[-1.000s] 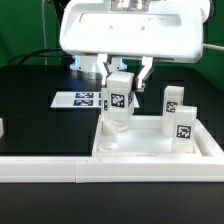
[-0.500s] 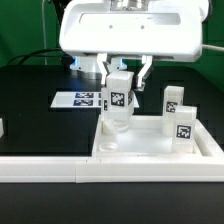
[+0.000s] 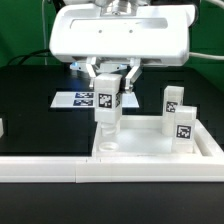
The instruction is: Assemble square table
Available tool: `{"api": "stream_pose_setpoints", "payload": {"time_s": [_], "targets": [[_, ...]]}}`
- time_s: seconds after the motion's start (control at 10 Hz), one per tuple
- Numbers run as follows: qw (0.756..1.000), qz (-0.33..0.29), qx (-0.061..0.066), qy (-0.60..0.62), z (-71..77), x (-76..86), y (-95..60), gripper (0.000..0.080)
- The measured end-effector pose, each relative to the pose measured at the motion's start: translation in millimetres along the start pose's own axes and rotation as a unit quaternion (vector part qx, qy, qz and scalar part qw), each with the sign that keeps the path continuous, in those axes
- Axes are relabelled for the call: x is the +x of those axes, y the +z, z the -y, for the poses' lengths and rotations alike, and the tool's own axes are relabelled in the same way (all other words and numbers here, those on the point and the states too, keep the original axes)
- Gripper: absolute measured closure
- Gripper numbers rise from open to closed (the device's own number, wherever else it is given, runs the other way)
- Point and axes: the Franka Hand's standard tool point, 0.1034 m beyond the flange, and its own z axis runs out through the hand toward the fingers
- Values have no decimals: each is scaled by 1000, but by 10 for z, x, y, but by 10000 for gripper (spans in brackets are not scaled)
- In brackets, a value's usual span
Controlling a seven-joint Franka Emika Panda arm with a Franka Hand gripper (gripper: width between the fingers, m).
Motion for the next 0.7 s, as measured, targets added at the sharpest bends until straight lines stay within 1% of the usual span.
{"api": "stream_pose_setpoints", "payload": {"time_s": [0.2, 0.5, 0.7], "targets": [[1000, 6, -3, -12, 18, -81, 49, 509], [1000, 16, -3, -16, 91, -238, 106, 509], [1000, 17, -4, -20, 83, -257, 122, 509]]}}
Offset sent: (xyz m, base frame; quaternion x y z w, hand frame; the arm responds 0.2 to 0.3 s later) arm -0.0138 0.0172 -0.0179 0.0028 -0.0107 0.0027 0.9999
